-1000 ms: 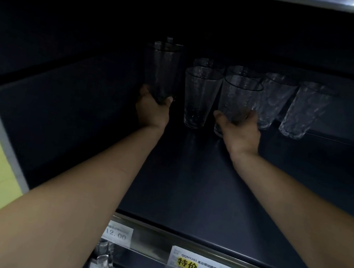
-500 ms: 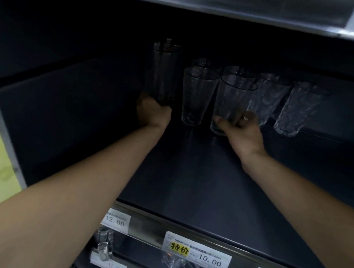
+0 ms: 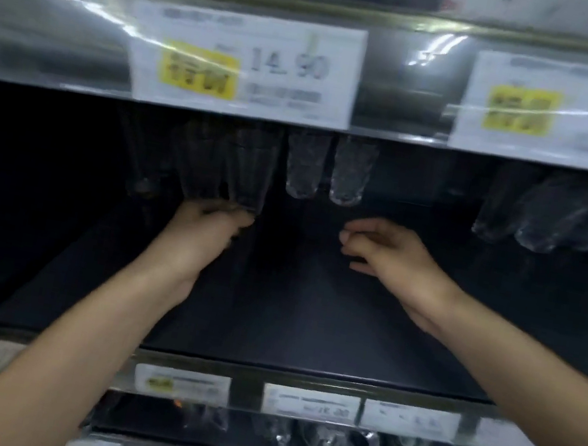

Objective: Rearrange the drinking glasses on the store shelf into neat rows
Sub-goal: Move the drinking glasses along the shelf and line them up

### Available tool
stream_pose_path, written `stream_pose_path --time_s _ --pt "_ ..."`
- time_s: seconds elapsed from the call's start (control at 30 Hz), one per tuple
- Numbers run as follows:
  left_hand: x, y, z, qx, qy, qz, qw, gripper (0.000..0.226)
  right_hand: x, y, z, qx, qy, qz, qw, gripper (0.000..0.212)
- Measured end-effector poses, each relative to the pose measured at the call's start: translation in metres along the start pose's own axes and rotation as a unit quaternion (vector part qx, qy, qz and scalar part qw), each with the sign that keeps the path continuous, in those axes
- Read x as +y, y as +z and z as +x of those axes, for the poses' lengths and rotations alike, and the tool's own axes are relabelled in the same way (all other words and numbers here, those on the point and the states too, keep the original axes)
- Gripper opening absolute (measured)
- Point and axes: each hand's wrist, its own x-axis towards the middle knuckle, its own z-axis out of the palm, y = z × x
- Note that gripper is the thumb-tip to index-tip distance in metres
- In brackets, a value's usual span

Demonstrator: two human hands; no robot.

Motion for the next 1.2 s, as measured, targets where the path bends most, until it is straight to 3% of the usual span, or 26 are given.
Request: stream_pose_path --time_s 0.2,0.33,0.47,0.57,0.7,0.87,0.97,1.07,1.2 --pt "0.02 0.095 -0.058 -0.16 0.068 0.043 0.984 0.018 0.014 -0.11 -0.059 0.065 -0.012 0.011 0.998 0.012" --pt "0.027 0.162 -0.08 -0.193 0.085 0.07 0.975 0.018 0.03 -0.187 -0.09 0.115 -0.02 -0.004 0.993 0.012" --pt "0.033 0.225 -0.095 -0.209 0.095 0.078 0.97 0.017 0.048 -0.249 -0.109 0.143 -0.01 -0.015 0.99 0.034" --pt "0.037 0.27 -0.103 -0.215 0.109 0.091 0.966 0.016 0.067 -0.289 -0.117 0.157 -0.004 -0.007 0.988 0.028" --pt "0.038 0.324 -0.099 -0.201 0.114 0.108 0.967 0.014 0.091 -0.325 -0.113 0.166 0.0 0.006 0.986 0.018" --pt "0.038 0.37 -0.076 -0.165 0.099 0.093 0.977 0.025 0.115 -0.347 -0.081 0.165 -0.006 0.016 0.986 0.039" --pt "0.04 0.388 -0.054 -0.116 0.092 0.093 0.985 0.044 0.122 -0.347 -0.052 0.16 -0.014 0.017 0.987 0.042" --pt "0.037 0.403 -0.028 -0.072 0.081 0.082 0.991 0.047 0.123 -0.339 -0.017 0.153 -0.021 0.003 0.988 0.042" --pt "0.019 0.419 0.017 -0.027 0.084 0.084 0.993 0.081 0.129 -0.325 0.028 0.168 -0.018 0.006 0.986 0.065"
